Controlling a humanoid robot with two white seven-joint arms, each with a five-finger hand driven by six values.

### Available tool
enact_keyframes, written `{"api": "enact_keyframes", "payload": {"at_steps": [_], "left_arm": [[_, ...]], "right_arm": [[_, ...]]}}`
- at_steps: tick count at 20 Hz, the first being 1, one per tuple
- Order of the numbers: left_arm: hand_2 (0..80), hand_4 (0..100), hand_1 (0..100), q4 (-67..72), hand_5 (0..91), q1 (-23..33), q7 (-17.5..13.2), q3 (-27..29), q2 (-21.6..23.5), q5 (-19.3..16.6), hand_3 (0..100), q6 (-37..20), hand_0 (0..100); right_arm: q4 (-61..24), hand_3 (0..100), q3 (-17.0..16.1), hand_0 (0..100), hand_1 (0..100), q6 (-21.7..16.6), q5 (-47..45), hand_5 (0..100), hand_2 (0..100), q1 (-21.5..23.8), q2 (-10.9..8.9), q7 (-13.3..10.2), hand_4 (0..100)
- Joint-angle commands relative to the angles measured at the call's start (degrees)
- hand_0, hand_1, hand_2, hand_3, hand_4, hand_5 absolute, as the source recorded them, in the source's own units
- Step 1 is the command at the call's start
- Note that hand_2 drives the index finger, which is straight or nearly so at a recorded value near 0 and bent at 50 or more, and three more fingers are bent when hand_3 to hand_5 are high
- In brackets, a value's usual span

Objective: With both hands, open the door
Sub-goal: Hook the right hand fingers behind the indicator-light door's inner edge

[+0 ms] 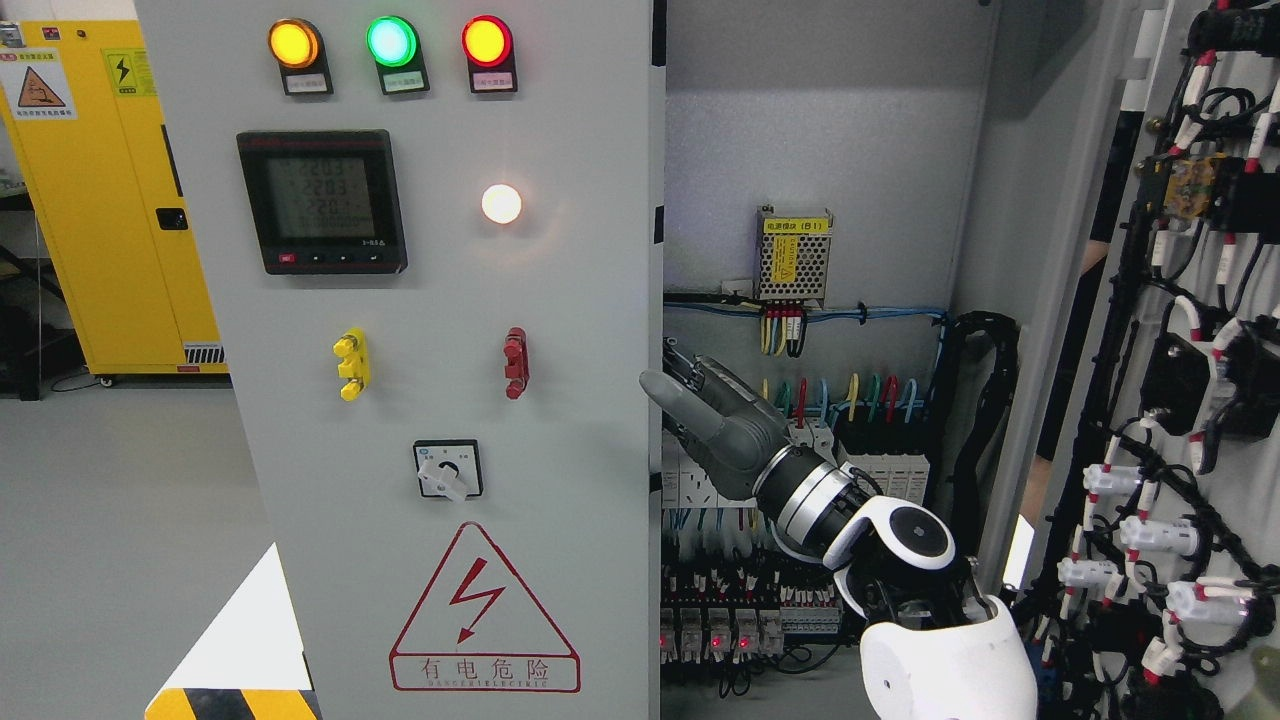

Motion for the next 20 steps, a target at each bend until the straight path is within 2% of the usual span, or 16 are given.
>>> {"api": "enact_keyframes", "payload": {"at_steps": [1,4,7,13,16,20], "left_arm": [[0.0,0,56,0.0,0.0,0.0,0.0,0.02,-0.06,0.0,0,-0.02,12],[0.0,0,56,0.0,0.0,0.0,0.0,0.02,-0.06,0.0,0,-0.02,12],[0.0,0,56,0.0,0.0,0.09,0.0,0.02,-0.06,0.0,0,-0.02,12],[0.0,0,56,-0.09,0.0,0.0,0.0,0.02,-0.15,0.0,0,-0.02,12],[0.0,0,56,-0.09,0.0,0.0,0.0,0.02,-0.06,0.0,0,-0.02,12],[0.0,0,56,-0.09,0.0,0.0,0.0,0.02,-0.15,0.0,0,-0.02,12]], "right_arm": [[1.35,0,-1.39,0,50,0.41,-1.92,0,4,-0.54,-0.9,0.33,0],[0.91,0,-1.57,0,50,3.39,-2.45,0,4,-0.54,-0.9,0.42,0],[0.91,0,-1.48,0,50,3.49,-2.72,0,4,-1.24,-0.9,2.35,0],[0.64,0,-1.39,0,50,3.49,-2.72,0,4,-1.5,-0.9,3.32,0],[0.29,0,-1.39,0,50,3.57,-2.72,0,4,-1.59,-0.72,5.86,0],[0.29,0,-1.39,0,50,3.57,-2.72,0,4,-1.59,-0.37,6.4,0]]}}
